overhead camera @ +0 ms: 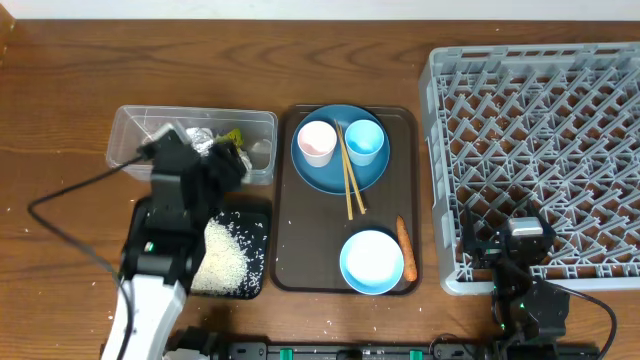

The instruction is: Sort waste into correct bins and load items into the dishwasher rack

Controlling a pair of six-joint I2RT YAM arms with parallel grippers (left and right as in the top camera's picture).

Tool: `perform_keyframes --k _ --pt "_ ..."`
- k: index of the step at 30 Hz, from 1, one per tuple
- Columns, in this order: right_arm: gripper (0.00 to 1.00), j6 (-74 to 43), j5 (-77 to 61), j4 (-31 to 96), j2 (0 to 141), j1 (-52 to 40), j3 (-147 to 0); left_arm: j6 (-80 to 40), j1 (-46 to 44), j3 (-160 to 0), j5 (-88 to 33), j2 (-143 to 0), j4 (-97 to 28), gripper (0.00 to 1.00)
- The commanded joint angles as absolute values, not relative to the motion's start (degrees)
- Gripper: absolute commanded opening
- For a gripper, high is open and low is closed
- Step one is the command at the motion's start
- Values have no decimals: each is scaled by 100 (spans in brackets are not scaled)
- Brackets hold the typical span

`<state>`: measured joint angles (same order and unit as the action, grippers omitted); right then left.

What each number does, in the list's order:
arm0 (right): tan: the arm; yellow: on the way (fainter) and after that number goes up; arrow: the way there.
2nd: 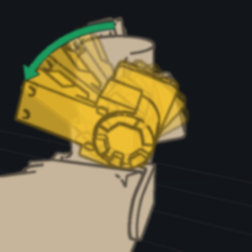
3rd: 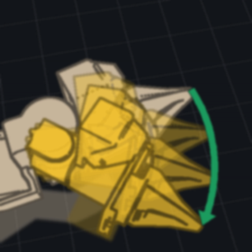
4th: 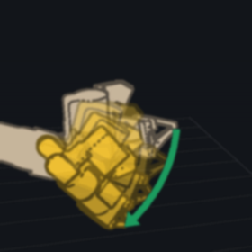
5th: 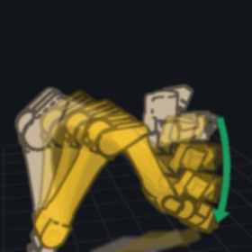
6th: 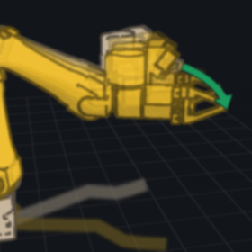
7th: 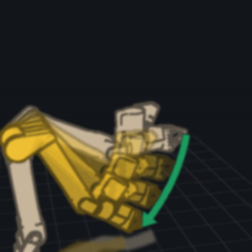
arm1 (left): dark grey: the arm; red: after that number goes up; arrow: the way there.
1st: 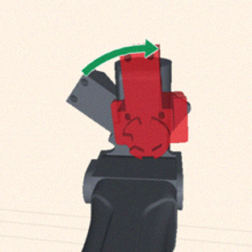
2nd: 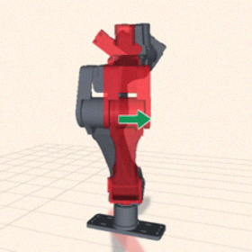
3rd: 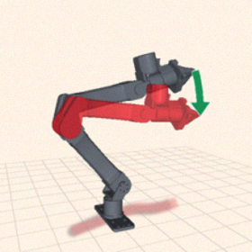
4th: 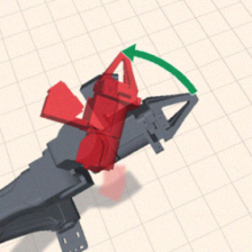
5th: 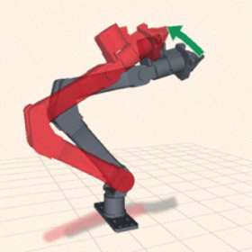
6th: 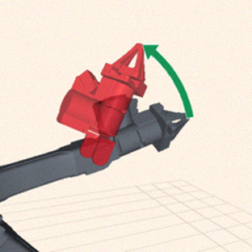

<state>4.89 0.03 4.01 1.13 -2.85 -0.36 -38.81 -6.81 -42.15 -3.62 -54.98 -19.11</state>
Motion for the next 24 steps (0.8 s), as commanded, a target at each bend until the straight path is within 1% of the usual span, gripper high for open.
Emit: perform_keyframes --k 1,2,6,11,17,24 --pt "99 523 62 427 119 -222 -32 -3813 -657 -4300 -1529 -5013 -2689 79" --pt "99 521 62 427 119 -222 -32 -3813 -657 -4300 -1664 -4888 -2971 82" --pt "99 523 62 427 119 -222 -32 -3813 -657 -4298 -2034 -4449 -4093 87" --pt "99 521 62 427 119 -222 -32 -3815 -657 -4300 -2097 -4198 -4886 93" --pt "99 523 62 427 119 -222 -32 -3815 -657 -4298 -2923 -4185 -4987 94" --pt "99 523 62 427 119 -222 -32 -3815 -661 -4298 -3570 -4185 -5192 94"
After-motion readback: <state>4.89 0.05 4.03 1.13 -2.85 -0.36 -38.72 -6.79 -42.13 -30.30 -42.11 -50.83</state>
